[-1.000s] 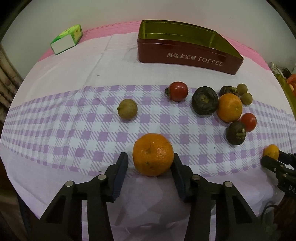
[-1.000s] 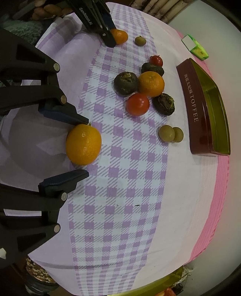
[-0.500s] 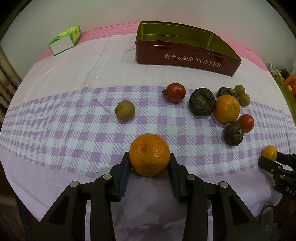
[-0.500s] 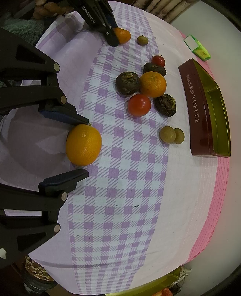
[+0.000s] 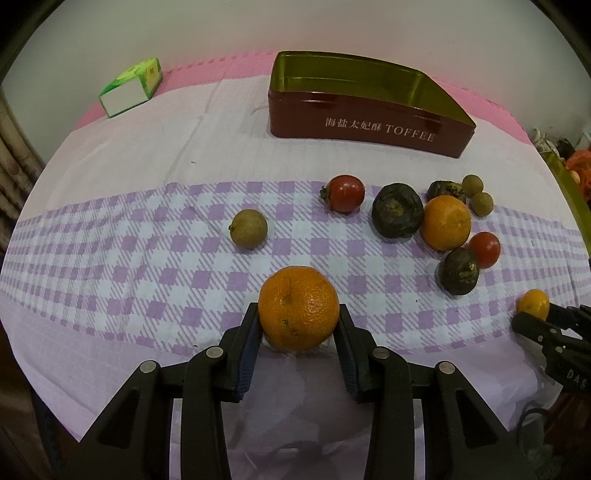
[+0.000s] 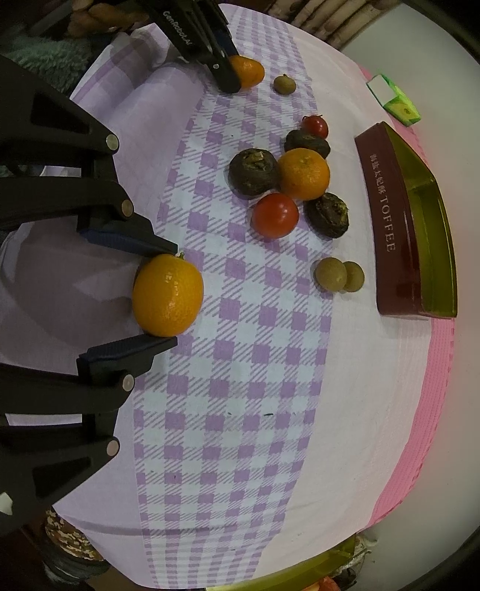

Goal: Organize fruits
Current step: 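Carry both oranges over the TOFFEE tin and lower them inside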

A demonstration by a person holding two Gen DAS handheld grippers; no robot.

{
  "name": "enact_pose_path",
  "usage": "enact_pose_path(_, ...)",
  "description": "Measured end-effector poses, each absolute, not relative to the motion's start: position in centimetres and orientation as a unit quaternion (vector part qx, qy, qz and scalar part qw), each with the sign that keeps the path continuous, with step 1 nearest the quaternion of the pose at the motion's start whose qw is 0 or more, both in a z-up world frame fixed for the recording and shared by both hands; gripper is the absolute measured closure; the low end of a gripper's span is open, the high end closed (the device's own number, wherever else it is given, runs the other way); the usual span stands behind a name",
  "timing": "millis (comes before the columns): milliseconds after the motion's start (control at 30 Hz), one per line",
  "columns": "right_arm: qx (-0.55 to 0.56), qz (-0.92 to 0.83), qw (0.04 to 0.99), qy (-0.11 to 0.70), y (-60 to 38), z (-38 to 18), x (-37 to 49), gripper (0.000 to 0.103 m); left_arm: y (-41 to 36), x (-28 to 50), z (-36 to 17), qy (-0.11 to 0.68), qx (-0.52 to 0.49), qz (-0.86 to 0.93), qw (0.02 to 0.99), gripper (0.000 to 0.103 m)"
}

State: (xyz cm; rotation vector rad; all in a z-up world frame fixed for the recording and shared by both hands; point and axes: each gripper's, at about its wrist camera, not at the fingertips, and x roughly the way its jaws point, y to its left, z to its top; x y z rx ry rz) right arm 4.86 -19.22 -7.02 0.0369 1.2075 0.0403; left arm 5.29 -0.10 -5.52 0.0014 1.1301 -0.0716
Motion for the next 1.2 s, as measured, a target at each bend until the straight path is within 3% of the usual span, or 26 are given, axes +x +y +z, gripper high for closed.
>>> enact_pose_path(567, 0.018, 0.026, 0.84, 0.541, -19.5, -5.1, 7.3, 0.064, -0.1, 7.3, -2.1, 0.518, 0.009, -0.029, 0.855, 0.063)
enact_pose_path(1200, 0.001, 0.04, 0.87, 0.492, -20.5, -0.8, 18.6, 0.064, 0.9, 16.5, 2.2, 0.478, 0.0, -0.037, 0.878, 0.063)
